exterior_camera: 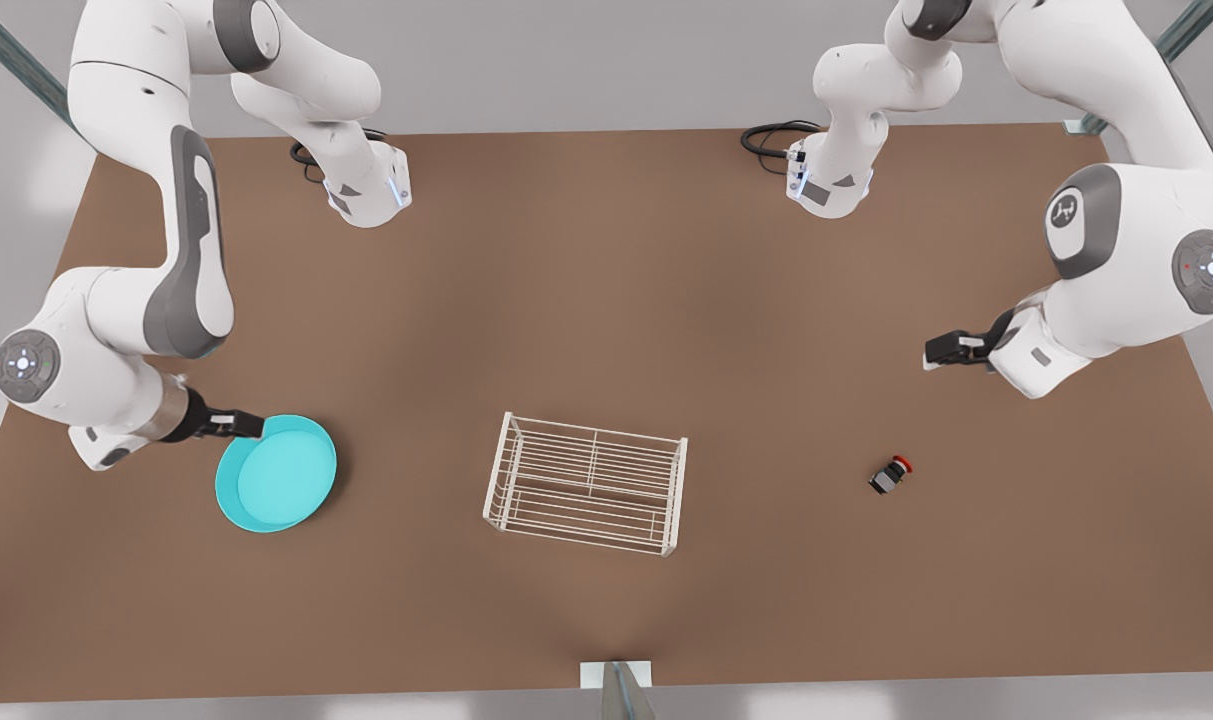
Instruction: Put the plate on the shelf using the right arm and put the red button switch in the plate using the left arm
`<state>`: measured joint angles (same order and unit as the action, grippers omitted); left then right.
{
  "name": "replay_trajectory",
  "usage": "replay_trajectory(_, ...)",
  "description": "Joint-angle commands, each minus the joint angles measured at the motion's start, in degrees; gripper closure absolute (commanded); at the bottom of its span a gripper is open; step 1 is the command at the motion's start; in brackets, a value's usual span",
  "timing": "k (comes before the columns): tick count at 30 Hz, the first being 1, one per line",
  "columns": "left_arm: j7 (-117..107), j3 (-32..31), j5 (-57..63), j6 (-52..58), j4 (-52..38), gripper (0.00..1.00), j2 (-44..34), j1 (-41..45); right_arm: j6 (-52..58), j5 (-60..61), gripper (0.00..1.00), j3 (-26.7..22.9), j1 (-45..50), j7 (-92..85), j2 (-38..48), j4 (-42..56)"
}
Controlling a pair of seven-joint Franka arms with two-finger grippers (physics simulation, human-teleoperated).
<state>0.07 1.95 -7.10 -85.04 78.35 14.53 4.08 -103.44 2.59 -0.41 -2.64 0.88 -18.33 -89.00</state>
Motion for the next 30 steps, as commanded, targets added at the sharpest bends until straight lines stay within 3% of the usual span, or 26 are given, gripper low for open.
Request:
replay_trajectory(1, -0.9, 0.0, -0.4, -1.2, -0.1, 0.0, 0.0, 0.1, -1.8, 0.1, 0.0, -0.2, -0.3, 0.8, 0.0, 0.7)
replay_trajectory(4, 0.5, -0.5, 0.5, -2.1, -0.4, 0.0, 0.0, -0.8, 4.3, 0.6, 0.0, -0.3, -0.3, 0.7, -0.4, 3.2)
replay_trajectory(7, 21.2, -0.4, -0.1, -3.9, -0.1, 0.0, 0.1, -7.2, -1.8, 0.7, 0.0, -0.2, -4.9, -11.2, -8.0, 3.0)
replay_trajectory(10, -2.7, -0.9, 1.7, -3.6, -0.3, 0.0, 1.7, -2.4, -4.2, 0.7, 0.06, -0.1, -6.2, -16.5, -12.4, 2.7)
replay_trajectory(12, -2.6, -0.9, 8.2, -3.6, -0.4, 0.0, 2.1, 1.0, -7.4, 5.0, 0.06, 0.1, -7.6, -22.9, -15.0, 2.0)
replay_trajectory(15, -2.7, -0.9, 8.4, -3.6, -0.4, 0.0, 2.2, 1.1, -12.7, 5.2, 0.05, 0.1, -10.0, -29.2, -16.3, 1.3)
replay_trajectory(22, -2.6, -0.8, 8.8, -3.7, -0.2, 0.0, 2.2, 1.0, -12.7, 9.4, 0.06, 0.2, -14.3, -46.5, -17.4, 1.7)
replay_trajectory(24, -2.6, -0.8, 8.6, -3.7, -0.2, 0.0, 2.2, 0.9, -12.8, 9.6, 0.0, 0.2, -15.1, -47.8, -18.9, 1.7)
replay_trajectory(30, -2.8, -0.8, 8.9, -3.6, -0.2, 0.0, 2.2, 0.9, -14.1, 9.6, 0.0, 0.5, -16.2, -53.4, -23.0, 2.1)
